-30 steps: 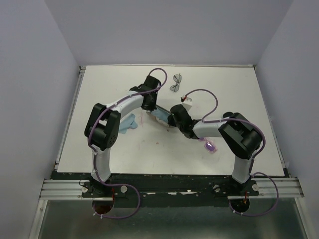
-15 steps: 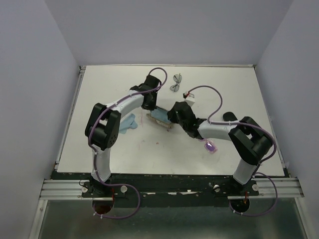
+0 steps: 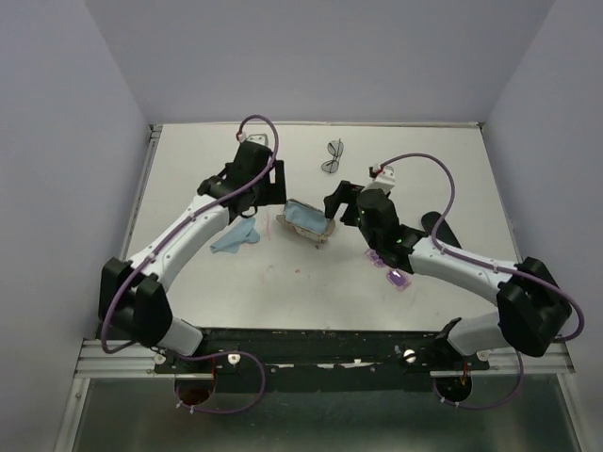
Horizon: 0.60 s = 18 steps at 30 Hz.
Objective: Organize the sunglasses
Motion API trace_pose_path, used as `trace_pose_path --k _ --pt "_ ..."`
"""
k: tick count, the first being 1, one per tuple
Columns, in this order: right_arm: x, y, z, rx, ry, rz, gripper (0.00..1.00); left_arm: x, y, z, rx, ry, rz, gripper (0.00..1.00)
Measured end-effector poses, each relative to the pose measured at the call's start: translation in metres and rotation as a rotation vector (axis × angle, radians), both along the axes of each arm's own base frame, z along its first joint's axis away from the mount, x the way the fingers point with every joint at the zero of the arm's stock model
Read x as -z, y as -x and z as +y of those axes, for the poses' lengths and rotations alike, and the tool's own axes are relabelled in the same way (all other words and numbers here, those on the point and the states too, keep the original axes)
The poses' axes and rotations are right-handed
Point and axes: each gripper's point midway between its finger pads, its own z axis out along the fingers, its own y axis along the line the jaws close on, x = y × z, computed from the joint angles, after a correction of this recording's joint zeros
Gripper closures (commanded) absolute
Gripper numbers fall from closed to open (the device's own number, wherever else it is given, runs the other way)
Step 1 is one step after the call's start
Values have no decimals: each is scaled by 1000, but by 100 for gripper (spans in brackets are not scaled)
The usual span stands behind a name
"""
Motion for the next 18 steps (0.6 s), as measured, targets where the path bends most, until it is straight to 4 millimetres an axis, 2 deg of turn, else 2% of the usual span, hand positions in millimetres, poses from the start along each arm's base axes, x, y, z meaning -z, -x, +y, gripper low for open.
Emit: trace_pose_path --k 3,5,7,10,12,18 --pt "-10 4 -16 23 63 -20 0 -18 27 13 -15 47 -48 1" --pt "-10 9 -28 42 112 -12 0 -24 43 17 -18 94 -80 1" --pt "-7 14 -39 58 153 10 0 -21 62 22 -16 135 -88 1" --pt "-1 24 -51 61 198 51 0 -9 90 25 -2 214 -100 1" --pt "2 33 -59 50 232 84 0 5 110 26 9 266 -94 1" --pt "11 69 -75 -33 281 196 0 56 147 15 68 384 -4 1"
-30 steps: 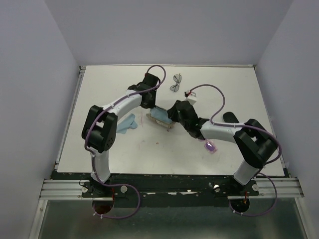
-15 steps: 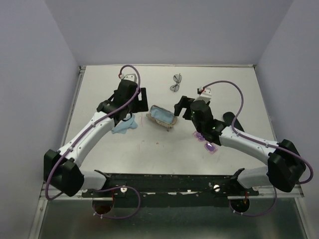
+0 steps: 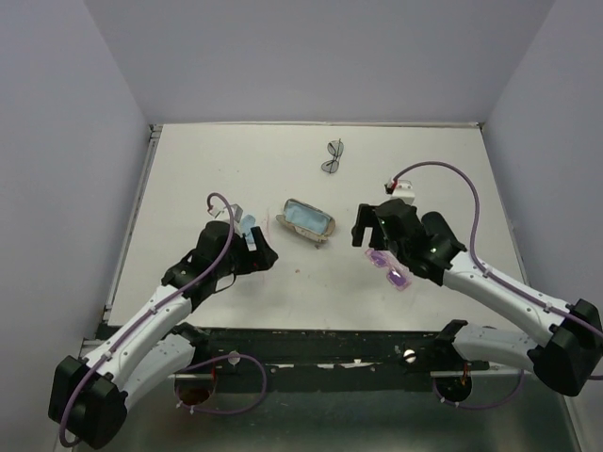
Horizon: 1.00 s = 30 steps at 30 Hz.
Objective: Organize the sunglasses
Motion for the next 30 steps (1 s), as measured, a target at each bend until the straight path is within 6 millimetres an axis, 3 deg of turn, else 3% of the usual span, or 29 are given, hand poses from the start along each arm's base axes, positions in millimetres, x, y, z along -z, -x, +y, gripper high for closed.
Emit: trace_pose_path --k 6,10,17,20,26,30 --pt "12 24 -23 -26 56 96 0 23 17 -15 74 76 56 1" --pt "24 21 -29 -76 179 137 0 21 16 -21 95 102 51 1" --pt "24 -33 -16 -445 686 124 0 20 13 -22 96 106 40 1" --pt "6 -61 4 -637 828 62 0 19 12 -21 90 100 40 1" --pt "-40 -97 49 -917 952 -175 0 12 9 -14 41 88 21 1" --pt "-29 -99 59 -999 981 -244 0 7 5 -8 -11 99 1 1"
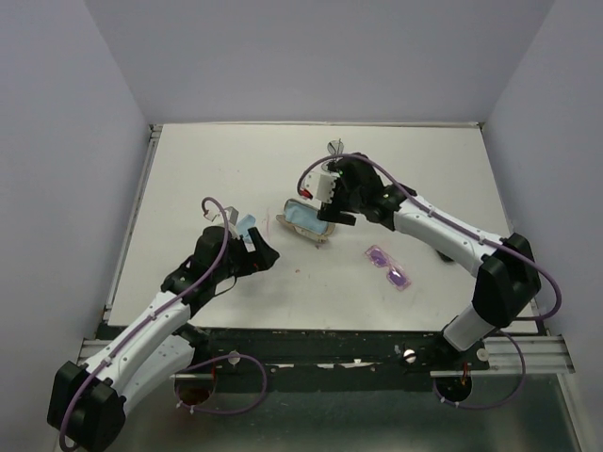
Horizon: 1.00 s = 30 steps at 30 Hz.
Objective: Organize the sunglasses
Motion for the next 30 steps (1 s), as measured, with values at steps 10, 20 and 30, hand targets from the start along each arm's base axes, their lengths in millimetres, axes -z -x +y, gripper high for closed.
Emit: trace_pose_path --k 10,20,30 --pt "51 17 -37 92 -155 211 4 5 -8 11 -105 -2 4 1" --pt "100 71 -100 204 -254 416 15 7 -28 13 -151 -27 -36 1" --pt "123 114 -121 198 -291 500 26 25 -35 4 -136 -70 32 1"
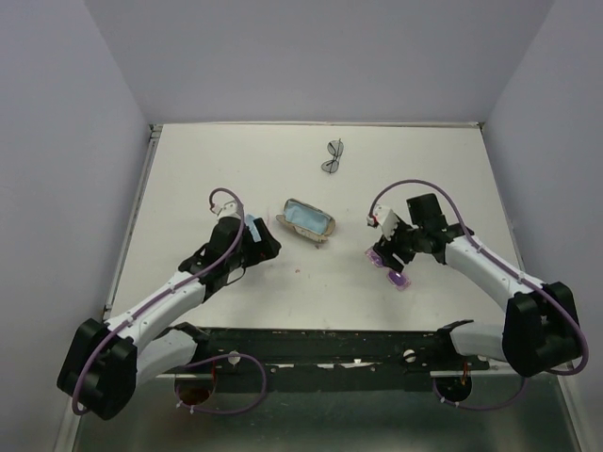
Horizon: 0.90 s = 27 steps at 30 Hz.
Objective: Organize the sunglasses
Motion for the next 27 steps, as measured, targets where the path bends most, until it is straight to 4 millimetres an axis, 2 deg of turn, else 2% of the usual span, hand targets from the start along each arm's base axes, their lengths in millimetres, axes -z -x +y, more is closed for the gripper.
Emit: trace_pose_path --k 10,12,20,27 --pt "21 25 -9 -14 4 55 28 -3 -7 -10 15 -3 5 1" --pt "21 24 -8 -14 1 50 32 -3 -7 -10 17 -3 5 1" --pt "25 16 -4 -9 -15 39 33 -4 -8 -12 21 -3 3 1" --pt "34 17 -4 -5 -9 63 43 -10 -16 -17 21 4 -9 1"
